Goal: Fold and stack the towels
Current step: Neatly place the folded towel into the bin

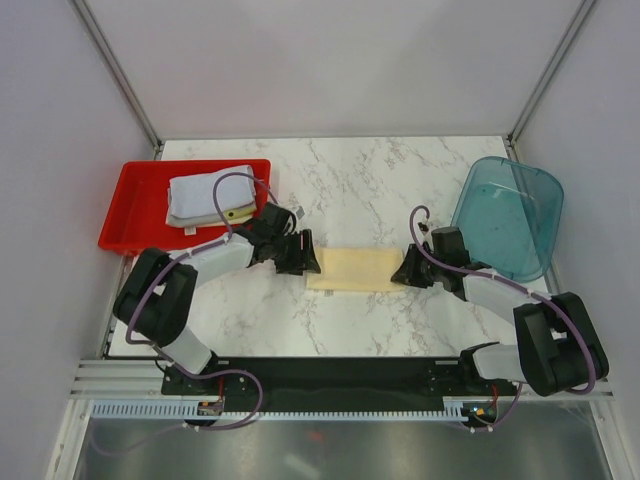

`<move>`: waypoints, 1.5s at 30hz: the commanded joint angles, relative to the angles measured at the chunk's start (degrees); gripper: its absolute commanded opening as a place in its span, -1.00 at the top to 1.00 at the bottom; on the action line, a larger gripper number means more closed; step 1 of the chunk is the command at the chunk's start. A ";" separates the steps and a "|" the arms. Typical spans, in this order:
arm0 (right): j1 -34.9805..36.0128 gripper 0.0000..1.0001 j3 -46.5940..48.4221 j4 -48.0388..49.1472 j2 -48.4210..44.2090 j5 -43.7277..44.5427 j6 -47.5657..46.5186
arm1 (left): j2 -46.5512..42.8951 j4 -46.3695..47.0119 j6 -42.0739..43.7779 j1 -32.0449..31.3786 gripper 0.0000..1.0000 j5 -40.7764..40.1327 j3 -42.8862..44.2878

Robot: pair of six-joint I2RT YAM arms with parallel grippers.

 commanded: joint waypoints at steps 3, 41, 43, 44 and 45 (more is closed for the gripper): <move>-0.39 0.53 -0.15 -1.23 -0.82 2.60 -2.28 | 2.29 0.66 0.93 0.16 -0.33 -2.79 0.37; -0.39 -0.22 16.19 -17.66 -27.54 -0.13 -0.09 | 9.50 -17.43 0.83 -0.10 0.95 -10.87 22.77; -0.39 -0.23 16.55 -17.84 -27.45 -0.03 -0.52 | 10.03 -21.20 2.07 -0.10 0.96 -14.02 25.83; -0.39 -0.23 16.90 -18.01 -27.36 0.05 -0.53 | 10.47 -22.53 3.29 0.07 0.95 -15.43 26.81; -0.39 -0.23 17.07 -18.01 -27.28 0.23 -0.53 | 10.65 -23.68 3.91 0.07 0.95 -17.01 27.87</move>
